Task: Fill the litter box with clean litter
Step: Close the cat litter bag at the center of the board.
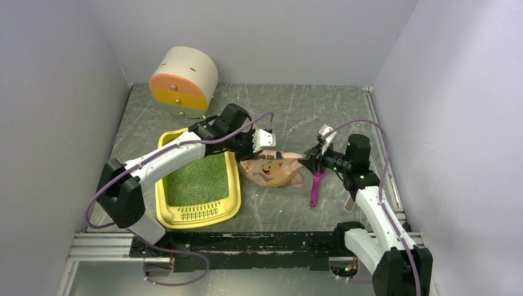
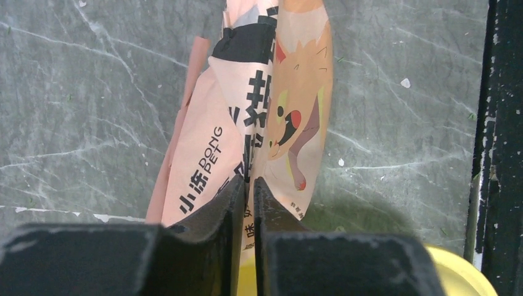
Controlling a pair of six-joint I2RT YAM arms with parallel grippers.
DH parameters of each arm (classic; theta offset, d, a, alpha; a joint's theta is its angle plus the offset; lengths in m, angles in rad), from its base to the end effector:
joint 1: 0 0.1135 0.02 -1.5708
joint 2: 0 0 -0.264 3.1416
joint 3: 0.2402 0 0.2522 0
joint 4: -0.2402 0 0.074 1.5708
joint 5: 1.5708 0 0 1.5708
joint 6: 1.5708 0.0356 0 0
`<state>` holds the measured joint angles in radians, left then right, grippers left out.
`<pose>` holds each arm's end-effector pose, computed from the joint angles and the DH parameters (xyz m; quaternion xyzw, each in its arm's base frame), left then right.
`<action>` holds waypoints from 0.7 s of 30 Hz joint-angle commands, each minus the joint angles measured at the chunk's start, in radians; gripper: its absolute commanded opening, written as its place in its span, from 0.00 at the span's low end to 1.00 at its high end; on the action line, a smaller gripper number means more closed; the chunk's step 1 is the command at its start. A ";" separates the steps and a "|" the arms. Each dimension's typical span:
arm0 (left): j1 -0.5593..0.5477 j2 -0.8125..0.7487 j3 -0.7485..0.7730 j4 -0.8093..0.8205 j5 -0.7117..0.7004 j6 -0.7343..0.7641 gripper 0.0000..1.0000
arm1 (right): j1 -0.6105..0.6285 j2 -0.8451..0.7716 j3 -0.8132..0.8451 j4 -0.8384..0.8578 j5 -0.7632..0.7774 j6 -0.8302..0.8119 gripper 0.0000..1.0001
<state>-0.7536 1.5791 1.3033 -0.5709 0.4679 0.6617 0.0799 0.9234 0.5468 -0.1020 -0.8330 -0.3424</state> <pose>0.2401 -0.2473 0.2893 0.6537 0.6379 -0.2324 0.3342 0.1948 0.0420 0.2447 -0.3692 0.7201 0.2806 0.5161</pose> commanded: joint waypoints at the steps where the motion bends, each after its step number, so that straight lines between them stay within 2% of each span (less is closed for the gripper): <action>1: 0.011 -0.002 -0.014 -0.020 -0.001 -0.039 0.22 | -0.017 -0.071 0.040 0.096 0.067 0.122 0.53; 4: 0.011 0.019 0.002 -0.011 -0.001 -0.040 0.30 | -0.019 -0.079 0.064 0.138 0.196 0.251 0.73; 7: 0.011 0.049 0.038 -0.037 -0.002 -0.030 0.37 | -0.020 -0.059 0.139 0.091 0.449 0.434 0.91; 9: 0.012 0.062 0.052 -0.034 0.003 -0.028 0.41 | -0.030 -0.035 0.189 0.037 0.608 0.550 0.99; 11: 0.012 0.068 0.059 -0.020 0.007 -0.032 0.44 | -0.048 0.003 0.233 -0.019 0.720 0.623 1.00; 16: 0.011 0.089 0.082 0.005 0.008 -0.036 0.47 | -0.113 0.168 0.343 -0.189 0.859 0.719 1.00; 21: 0.011 0.125 0.111 0.012 -0.005 -0.039 0.49 | -0.167 0.346 0.399 -0.283 0.890 0.788 1.00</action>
<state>-0.7475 1.6695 1.3735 -0.5655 0.4675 0.6319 -0.0578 1.1713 0.9150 -0.2489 -0.0452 0.3462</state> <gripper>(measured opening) 0.484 0.997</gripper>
